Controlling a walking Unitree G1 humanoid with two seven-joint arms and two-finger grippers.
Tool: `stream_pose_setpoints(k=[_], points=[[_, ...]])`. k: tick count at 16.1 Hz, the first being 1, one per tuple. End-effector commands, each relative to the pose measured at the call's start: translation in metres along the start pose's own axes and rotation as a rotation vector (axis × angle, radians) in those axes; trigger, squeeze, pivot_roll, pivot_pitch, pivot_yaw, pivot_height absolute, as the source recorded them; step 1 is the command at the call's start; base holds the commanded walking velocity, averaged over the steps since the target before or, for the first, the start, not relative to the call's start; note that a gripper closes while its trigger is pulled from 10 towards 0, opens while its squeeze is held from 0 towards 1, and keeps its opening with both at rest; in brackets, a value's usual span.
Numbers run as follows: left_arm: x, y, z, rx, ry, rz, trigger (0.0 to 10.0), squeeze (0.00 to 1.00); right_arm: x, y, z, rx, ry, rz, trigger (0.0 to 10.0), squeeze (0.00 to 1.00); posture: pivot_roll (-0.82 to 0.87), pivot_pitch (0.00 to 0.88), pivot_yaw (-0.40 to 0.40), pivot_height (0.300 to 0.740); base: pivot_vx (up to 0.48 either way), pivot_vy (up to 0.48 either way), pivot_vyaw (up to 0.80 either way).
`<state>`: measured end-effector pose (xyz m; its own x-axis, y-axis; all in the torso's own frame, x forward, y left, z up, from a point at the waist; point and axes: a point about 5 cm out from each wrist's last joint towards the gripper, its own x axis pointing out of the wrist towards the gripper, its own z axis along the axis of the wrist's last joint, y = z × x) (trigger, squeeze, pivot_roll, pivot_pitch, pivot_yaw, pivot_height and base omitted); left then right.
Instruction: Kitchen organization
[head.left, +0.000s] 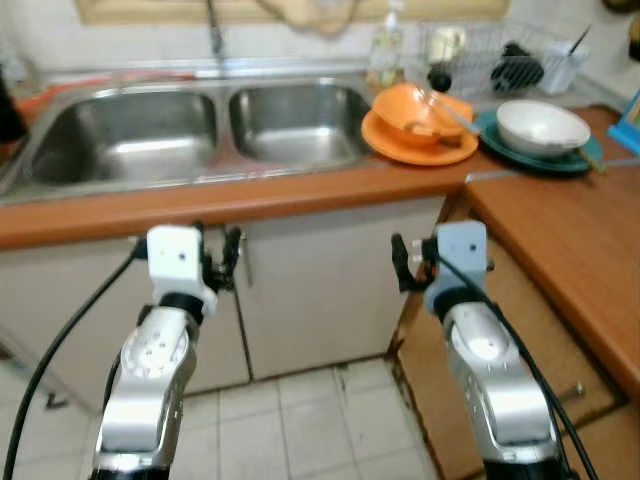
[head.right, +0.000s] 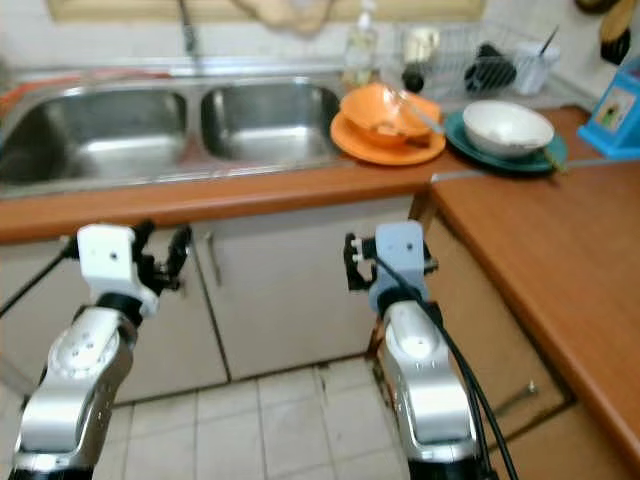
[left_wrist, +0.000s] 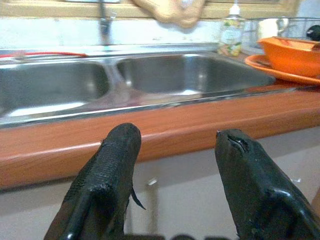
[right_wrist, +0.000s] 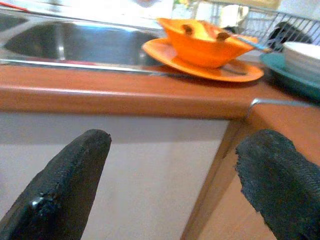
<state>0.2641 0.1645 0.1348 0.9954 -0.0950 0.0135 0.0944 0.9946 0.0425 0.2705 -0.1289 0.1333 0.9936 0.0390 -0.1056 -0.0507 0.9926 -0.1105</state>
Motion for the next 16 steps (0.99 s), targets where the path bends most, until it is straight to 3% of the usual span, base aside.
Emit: stream_pose_setpoints(k=[1, 9, 12, 16], points=[[0.003, -0.010, 0.003, -0.011, -0.014, -0.039, 10.0, 0.00, 0.000, -0.010, 0.004, -0.020, -0.017, -0.031, 10.0, 0.00, -0.03, 0.000, 0.006, 0.740, 0.401, 0.000, 0.00], [0.003, -0.014, 0.003, -0.015, -0.017, -0.062, 10.0, 0.00, -0.004, -0.011, 0.011, -0.010, -0.066, -0.001, 10.0, 0.00, -0.04, 0.000, 0.004, 0.740, 0.389, 0.000, -0.17], [0.003, -0.012, 0.007, -0.014, -0.033, -0.056, 10.0, 0.00, -0.005, -0.009, 0.014, 0.050, -0.056, 0.030, 10.0, 0.00, -0.04, 0.000, -0.001, 0.740, 0.382, 0.000, 0.00], [0.004, -0.010, 0.011, -0.013, -0.047, -0.046, 10.0, 0.00, -0.007, -0.012, 0.025, -0.045, -0.146, 0.017, 10.0, 0.00, -0.04, 0.000, -0.002, 0.740, 0.378, 0.000, 0.00]])
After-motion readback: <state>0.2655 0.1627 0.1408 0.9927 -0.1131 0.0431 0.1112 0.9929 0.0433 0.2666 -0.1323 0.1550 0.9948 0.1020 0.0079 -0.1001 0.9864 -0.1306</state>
